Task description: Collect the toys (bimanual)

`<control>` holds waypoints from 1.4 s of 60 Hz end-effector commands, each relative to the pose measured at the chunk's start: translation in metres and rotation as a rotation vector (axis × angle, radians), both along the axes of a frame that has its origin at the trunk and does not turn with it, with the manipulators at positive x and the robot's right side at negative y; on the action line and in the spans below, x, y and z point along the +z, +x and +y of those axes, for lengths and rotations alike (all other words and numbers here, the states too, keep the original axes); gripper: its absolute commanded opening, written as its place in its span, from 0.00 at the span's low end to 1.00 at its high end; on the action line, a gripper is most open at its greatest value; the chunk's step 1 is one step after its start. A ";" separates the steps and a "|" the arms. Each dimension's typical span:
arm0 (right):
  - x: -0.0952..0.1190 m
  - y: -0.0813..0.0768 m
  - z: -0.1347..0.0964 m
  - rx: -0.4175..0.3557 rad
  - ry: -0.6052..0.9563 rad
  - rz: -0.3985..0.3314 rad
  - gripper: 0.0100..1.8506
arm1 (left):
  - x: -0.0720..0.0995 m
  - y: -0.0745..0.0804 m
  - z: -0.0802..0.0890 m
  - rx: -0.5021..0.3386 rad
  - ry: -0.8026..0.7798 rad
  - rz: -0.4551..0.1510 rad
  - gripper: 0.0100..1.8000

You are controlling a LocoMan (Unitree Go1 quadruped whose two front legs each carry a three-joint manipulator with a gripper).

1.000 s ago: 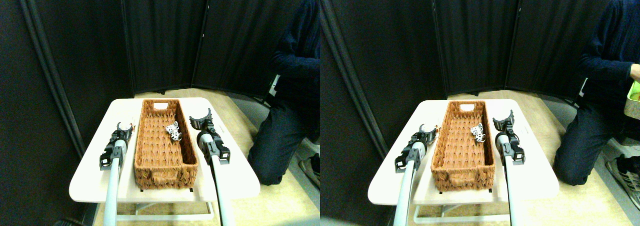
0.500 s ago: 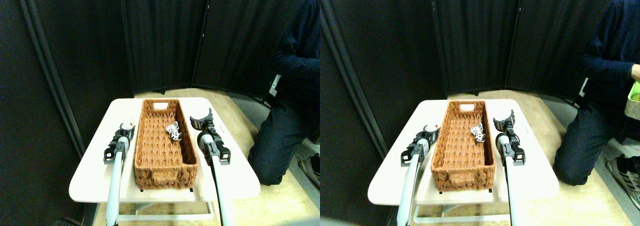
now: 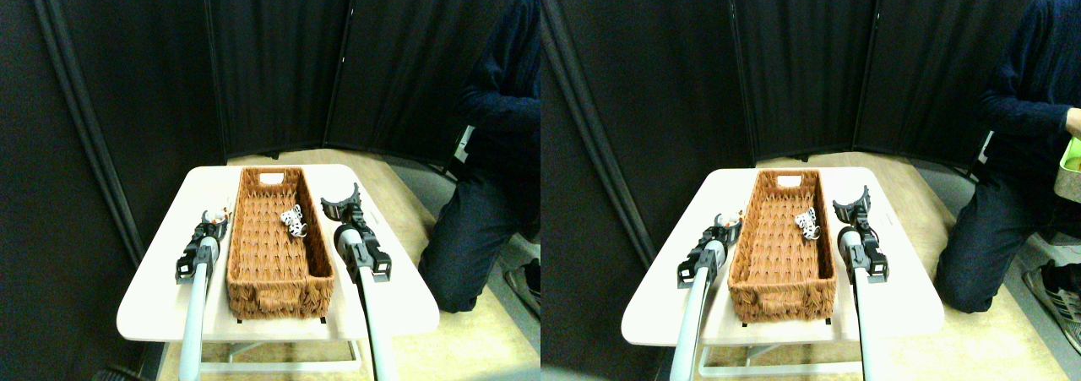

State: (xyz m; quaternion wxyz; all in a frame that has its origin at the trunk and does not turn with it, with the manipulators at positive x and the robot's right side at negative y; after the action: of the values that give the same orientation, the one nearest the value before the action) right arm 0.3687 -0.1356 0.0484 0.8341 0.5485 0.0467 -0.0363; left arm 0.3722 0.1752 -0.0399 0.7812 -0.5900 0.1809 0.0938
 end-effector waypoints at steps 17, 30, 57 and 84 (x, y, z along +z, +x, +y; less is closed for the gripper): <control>0.012 -0.005 0.003 -0.029 0.005 -0.051 0.38 | 0.005 0.000 0.000 0.008 0.186 -0.077 0.00; 0.011 -0.006 0.004 -0.019 0.000 -0.051 0.39 | 0.013 -0.002 0.009 0.025 0.183 -0.160 0.00; 0.011 -0.008 0.003 -0.012 0.015 -0.050 0.39 | 0.072 -0.010 0.016 -0.094 0.214 -0.299 0.00; 0.012 -0.008 0.000 -0.013 0.028 -0.060 0.40 | 0.130 0.001 -0.024 -0.248 0.207 -0.298 0.00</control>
State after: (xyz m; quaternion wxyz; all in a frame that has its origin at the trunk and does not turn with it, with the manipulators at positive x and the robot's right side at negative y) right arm 0.3607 -0.1351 0.0497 0.8268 0.5594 0.0408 -0.0430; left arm 0.3715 0.1590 0.0738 0.8605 -0.4883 0.1355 -0.0520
